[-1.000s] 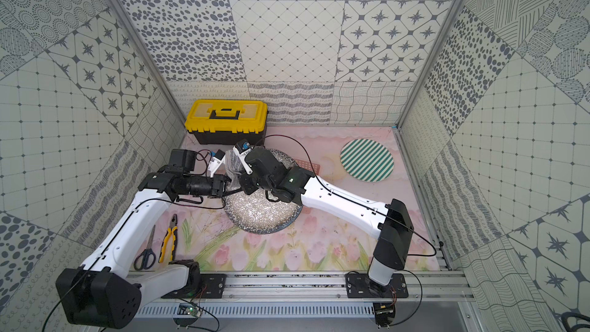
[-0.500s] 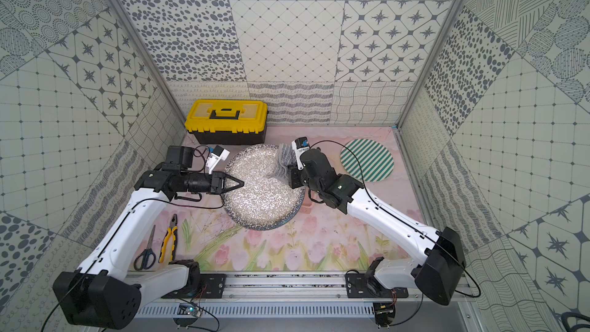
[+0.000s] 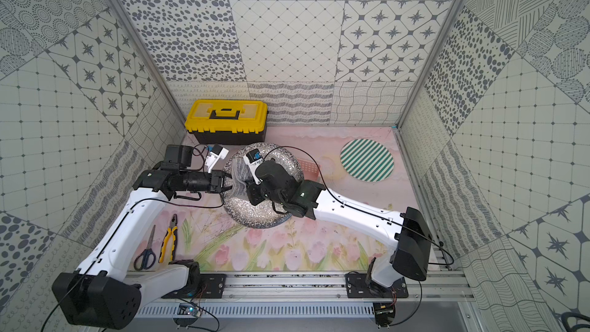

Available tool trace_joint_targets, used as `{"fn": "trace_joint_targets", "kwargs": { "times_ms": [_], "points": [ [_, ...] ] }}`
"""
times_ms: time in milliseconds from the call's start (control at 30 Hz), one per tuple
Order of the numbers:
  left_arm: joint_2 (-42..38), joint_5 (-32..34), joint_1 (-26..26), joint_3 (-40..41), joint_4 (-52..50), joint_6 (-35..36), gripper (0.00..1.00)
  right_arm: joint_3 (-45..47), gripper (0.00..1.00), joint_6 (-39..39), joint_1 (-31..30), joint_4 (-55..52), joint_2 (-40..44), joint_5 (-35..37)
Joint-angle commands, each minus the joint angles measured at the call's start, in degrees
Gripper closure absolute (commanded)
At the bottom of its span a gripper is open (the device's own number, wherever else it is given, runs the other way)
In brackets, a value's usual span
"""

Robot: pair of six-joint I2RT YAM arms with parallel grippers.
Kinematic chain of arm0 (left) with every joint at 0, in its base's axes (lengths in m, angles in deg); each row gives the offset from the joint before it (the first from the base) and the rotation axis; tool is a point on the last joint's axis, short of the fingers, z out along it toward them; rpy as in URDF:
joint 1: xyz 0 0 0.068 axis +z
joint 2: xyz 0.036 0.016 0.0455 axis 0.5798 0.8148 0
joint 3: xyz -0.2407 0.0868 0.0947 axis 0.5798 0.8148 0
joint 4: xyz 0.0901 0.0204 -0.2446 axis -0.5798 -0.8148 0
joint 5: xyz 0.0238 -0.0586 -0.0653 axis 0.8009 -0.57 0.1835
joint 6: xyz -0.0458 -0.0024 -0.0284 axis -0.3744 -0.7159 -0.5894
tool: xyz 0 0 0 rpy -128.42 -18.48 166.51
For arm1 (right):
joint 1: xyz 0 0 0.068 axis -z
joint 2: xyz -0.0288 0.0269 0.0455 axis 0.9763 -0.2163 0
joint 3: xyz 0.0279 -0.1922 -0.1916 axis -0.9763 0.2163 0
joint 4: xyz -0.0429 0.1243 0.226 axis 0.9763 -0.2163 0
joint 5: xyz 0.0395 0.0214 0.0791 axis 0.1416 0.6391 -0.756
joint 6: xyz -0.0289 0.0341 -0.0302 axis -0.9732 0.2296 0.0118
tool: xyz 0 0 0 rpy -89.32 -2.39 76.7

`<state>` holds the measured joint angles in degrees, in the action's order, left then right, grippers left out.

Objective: Wipe the wet plate dry
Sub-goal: Wipe the plate with towel.

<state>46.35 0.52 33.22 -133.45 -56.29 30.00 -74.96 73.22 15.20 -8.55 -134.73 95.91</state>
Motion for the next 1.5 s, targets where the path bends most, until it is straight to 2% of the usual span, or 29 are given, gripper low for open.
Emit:
{"fn": "trace_joint_targets", "kwargs": {
  "times_ms": [0, 233, 367, 467, 600, 767, 967, 1167, 1467],
  "points": [
    [-1.3, -21.5, -0.5, -2.5, 11.8, -1.3, 1.00, 3.2, 1.00, 1.7, 2.5, 0.4, 2.1, 0.6],
    [-1.0, -20.8, -0.5, -3.3, 11.7, -1.1, 1.00, 20.7, 1.00, 4.0, 12.9, 0.6, 17.0, 1.6],
    [-0.8, -20.8, -0.6, -3.3, 13.6, -3.0, 1.00, 23.5, 1.00, 3.2, 14.8, -1.0, 20.7, 1.8],
    [-0.7, -20.3, -0.7, -3.2, 14.9, -4.1, 1.00, 21.4, 1.00, 2.5, 13.0, -1.3, 18.1, 0.0],
    [-0.4, -19.5, -0.9, -2.9, 15.6, -4.8, 1.00, 14.9, 1.00, -0.8, 4.0, -0.7, 10.8, 2.0],
    [-0.1, -19.1, -1.2, -2.7, 15.6, -4.9, 1.00, 6.5, 1.00, -1.6, -4.0, 2.2, 1.8, 0.3],
    [-0.1, -18.1, -1.5, -2.7, 16.9, -6.2, 1.00, 1.0, 1.00, -0.5, -8.3, 4.5, -3.4, -2.5],
    [-0.2, -17.6, -1.6, -2.7, 18.7, -7.9, 1.00, 4.4, 1.00, 2.6, -8.2, 6.5, -2.4, -1.7],
    [-1.0, -17.2, -1.7, -3.6, 19.7, -8.8, 1.00, 22.9, 1.00, 10.3, -1.4, 9.0, 10.2, 1.3]
  ]
}}
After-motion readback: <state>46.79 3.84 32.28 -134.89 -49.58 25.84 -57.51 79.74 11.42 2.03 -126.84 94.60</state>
